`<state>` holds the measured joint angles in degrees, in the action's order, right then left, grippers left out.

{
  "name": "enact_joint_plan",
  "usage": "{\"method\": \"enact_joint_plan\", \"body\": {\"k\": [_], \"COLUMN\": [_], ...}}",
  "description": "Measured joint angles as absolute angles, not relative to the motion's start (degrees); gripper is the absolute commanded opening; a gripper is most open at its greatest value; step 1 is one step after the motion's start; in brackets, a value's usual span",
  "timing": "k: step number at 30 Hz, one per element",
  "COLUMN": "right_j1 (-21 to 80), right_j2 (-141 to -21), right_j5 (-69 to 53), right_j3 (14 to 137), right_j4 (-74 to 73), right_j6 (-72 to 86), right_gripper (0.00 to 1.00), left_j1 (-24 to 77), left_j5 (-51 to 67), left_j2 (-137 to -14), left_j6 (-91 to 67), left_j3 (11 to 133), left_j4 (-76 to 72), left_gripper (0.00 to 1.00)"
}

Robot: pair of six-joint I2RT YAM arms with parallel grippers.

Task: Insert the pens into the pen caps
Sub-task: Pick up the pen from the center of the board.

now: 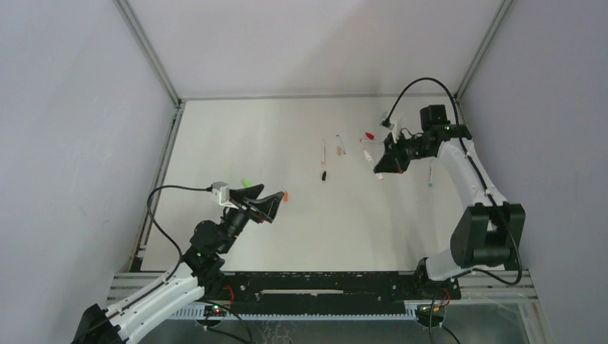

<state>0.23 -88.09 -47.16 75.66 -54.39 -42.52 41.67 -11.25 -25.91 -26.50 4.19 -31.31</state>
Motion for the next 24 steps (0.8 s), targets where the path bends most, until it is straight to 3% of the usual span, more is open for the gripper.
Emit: {"method": "enact_joint_plan", "body": {"k": [11,24], "right_j1": [6.9,12.8], "right_j2": [-79.4,-77.6], "right_j5": [-70.8,-76.0], "right_j3": [69.6,69.5], "right_j4": [-57.9,-59.2], "right_j6": [-46.8,-49.4], "right_gripper": [0.0,0.0], "left_j1": [49.0,55.4], "left_j5": [-0.8,0.2], "left_j2": [-46.4,-70.1], "left_j6": [-37.7,-37.6], "left_j3": [8.2,25.6], "left_j4": [-50.9,-63.1], "left_gripper": [0.9,0.69]}}
